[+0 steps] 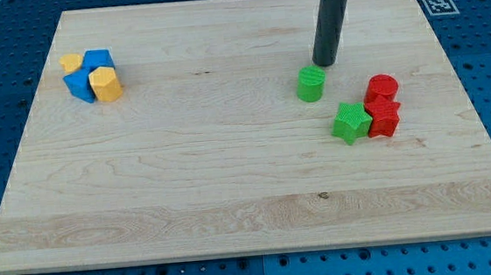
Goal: Move the green circle to the top of the green star
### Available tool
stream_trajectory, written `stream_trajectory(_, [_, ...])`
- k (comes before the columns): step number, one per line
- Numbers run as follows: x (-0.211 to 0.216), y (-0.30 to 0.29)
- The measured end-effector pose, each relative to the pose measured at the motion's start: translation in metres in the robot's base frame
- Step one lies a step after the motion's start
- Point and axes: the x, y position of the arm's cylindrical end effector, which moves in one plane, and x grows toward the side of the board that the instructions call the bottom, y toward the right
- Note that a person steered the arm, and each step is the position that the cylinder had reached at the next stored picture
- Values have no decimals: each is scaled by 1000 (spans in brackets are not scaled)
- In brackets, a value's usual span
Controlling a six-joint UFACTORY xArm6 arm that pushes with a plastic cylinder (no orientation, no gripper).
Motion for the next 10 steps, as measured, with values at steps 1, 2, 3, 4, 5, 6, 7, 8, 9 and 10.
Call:
stream_trajectory(1, [13,-44])
stream_trajectory(2, [28,-66])
stream_trajectory(3, [29,-66])
stream_trajectory(4, [30,-54])
stream_trajectory(5, [34,-40])
stream_trajectory(6, [38,-32])
stream_trajectory(7, [48,-25])
stream_trajectory(8, [50,-24])
stream_trajectory(9, [50,-24])
stream_trajectory(10, [55,-36])
